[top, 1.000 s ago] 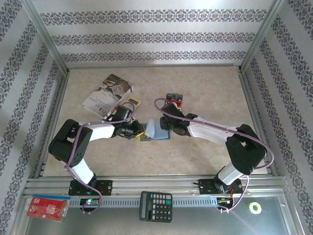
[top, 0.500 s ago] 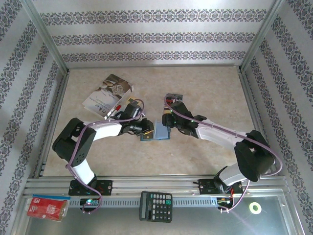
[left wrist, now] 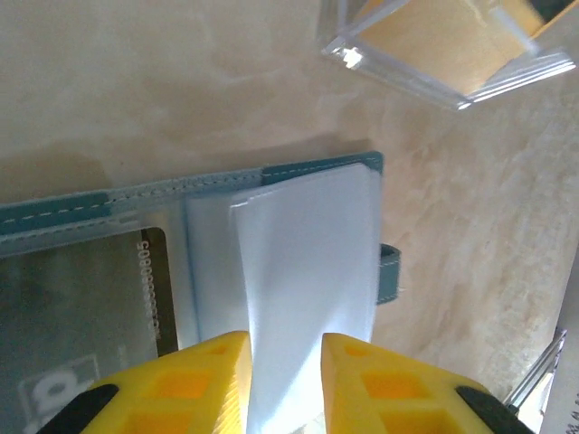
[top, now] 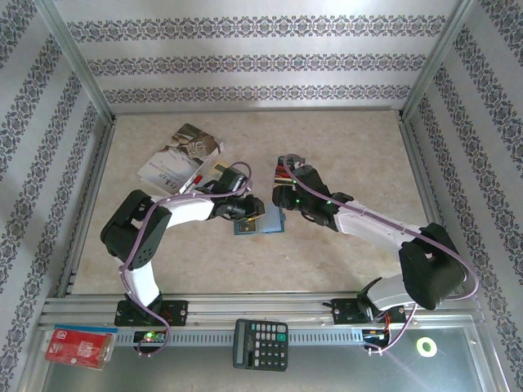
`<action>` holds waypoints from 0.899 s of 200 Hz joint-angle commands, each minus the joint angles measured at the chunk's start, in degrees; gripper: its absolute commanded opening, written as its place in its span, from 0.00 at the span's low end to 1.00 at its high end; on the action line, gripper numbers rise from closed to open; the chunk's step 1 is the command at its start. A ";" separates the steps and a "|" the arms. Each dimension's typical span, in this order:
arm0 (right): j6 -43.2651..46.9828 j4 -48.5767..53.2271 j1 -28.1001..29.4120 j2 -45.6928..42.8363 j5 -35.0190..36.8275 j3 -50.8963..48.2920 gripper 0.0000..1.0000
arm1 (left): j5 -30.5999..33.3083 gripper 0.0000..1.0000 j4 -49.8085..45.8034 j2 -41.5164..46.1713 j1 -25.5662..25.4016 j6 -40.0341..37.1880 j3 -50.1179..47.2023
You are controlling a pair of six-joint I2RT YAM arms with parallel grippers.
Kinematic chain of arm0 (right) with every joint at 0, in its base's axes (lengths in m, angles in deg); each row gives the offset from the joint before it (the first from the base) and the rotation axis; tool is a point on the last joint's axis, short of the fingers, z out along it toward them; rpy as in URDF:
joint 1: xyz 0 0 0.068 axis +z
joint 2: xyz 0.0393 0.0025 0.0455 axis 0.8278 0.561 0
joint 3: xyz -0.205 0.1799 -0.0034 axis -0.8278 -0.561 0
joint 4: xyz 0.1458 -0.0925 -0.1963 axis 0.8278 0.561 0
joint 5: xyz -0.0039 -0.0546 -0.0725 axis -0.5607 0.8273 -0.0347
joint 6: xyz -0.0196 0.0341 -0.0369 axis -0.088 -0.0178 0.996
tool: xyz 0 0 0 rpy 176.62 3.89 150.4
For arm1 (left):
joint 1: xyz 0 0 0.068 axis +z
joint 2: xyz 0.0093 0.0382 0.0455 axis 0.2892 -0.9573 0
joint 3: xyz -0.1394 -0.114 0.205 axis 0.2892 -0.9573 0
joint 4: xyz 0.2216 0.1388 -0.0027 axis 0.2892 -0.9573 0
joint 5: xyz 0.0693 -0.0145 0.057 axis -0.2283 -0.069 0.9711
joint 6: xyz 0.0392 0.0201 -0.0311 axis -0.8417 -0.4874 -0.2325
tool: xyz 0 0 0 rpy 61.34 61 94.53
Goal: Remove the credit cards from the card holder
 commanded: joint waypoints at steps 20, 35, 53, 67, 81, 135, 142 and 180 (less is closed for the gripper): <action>0.52 -2.51 -0.11 5.35 -9.98 3.02 0.50 | 9.06 0.32 -7.48 10.75 4.41 -2.35 -2.65; -0.24 -3.23 0.30 7.68 -13.18 4.16 0.49 | 11.82 0.33 -9.20 13.95 6.61 -1.17 -5.14; -1.66 -3.41 1.19 10.10 -14.49 5.29 0.48 | 12.34 0.35 -9.04 17.60 9.18 0.11 -8.42; -3.42 -3.71 1.82 11.90 -15.05 6.08 0.47 | 12.44 0.36 -9.14 19.65 10.12 0.38 -9.93; -4.53 -3.92 2.60 13.84 -15.90 7.13 0.45 | 12.08 0.37 -9.67 20.43 10.34 0.06 -10.24; -6.95 -1.83 5.41 19.42 -15.40 11.31 0.32 | 5.44 0.31 -9.45 14.98 8.77 -1.52 -7.84; -7.30 -1.63 5.56 20.05 -15.61 11.53 0.29 | 5.10 0.29 -9.48 14.07 8.46 -1.83 -7.24; -9.19 -0.98 5.67 22.28 -15.50 11.65 0.20 | 4.70 0.23 -9.16 10.06 7.07 -2.41 -5.62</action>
